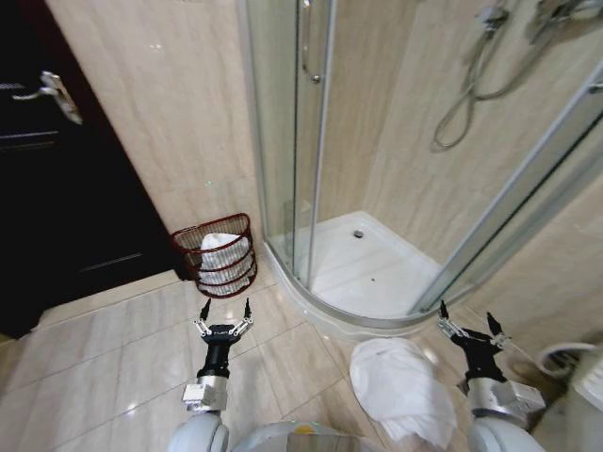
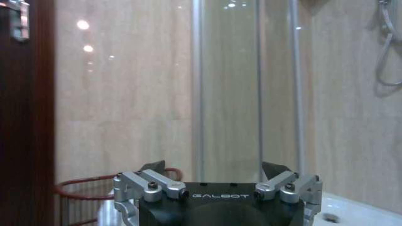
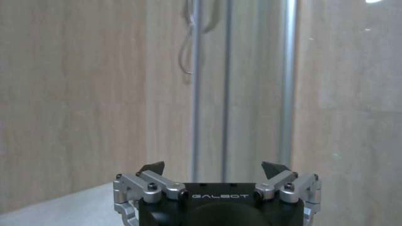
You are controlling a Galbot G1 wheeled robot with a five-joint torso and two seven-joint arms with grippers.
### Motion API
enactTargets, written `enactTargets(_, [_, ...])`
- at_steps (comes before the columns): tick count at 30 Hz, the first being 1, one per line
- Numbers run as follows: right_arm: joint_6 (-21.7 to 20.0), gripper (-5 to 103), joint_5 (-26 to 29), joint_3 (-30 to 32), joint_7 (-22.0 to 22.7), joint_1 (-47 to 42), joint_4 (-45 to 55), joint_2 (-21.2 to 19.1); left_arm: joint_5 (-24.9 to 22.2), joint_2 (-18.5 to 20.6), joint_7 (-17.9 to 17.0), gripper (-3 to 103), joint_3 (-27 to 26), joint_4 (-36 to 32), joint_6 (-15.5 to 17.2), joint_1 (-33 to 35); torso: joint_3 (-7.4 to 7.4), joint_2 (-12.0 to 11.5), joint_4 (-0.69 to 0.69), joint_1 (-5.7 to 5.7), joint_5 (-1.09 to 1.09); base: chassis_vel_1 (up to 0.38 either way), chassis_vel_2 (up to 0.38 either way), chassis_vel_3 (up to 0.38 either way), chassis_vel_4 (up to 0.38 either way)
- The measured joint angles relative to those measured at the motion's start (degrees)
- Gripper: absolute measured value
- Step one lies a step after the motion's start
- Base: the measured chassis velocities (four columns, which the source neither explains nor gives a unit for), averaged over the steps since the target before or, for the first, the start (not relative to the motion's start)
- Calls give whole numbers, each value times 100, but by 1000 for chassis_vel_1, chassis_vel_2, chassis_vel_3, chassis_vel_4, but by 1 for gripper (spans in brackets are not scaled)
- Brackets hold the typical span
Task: Discard the used towel into the hamper.
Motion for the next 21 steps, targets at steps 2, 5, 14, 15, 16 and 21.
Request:
enactTargets(2, [-67, 100, 65, -44, -69, -2, -80, -6, -79, 37, 1, 100, -41, 14, -47, 3, 0, 0, -2, 0, 0, -67, -78, -91, -90])
enactTargets(5, [-157, 100, 89, -97, -145, 31, -247, -20, -123, 71, -22, 100, -87, 28, -65, 2, 0, 0, -2, 0, 0, -36, -47, -37, -63])
enactTargets(14, [-550, 100, 244, -583, -345, 464, -1297, -151, -306, 266, 28, 100, -317, 52, -64, 4, 0, 0, 1, 0, 0, 0, 0, 0, 0])
enactTargets(15, [-586, 100, 251, -653, -376, 494, -1388, -156, -319, 264, 62, 100, -365, 52, -68, 4, 0, 0, 0, 0, 0, 0, 0, 0, 0])
enactTargets(16, [-586, 100, 251, -653, -376, 494, -1388, -156, -319, 264, 62, 100, -365, 52, -68, 4, 0, 0, 0, 0, 0, 0, 0, 0, 0])
enactTargets(21, [-802, 100, 352, -998, -437, 747, -1969, -139, -385, 153, 302, 100, -642, 12, -117, 3, 0, 0, 0, 0, 0, 0, 0, 0, 0])
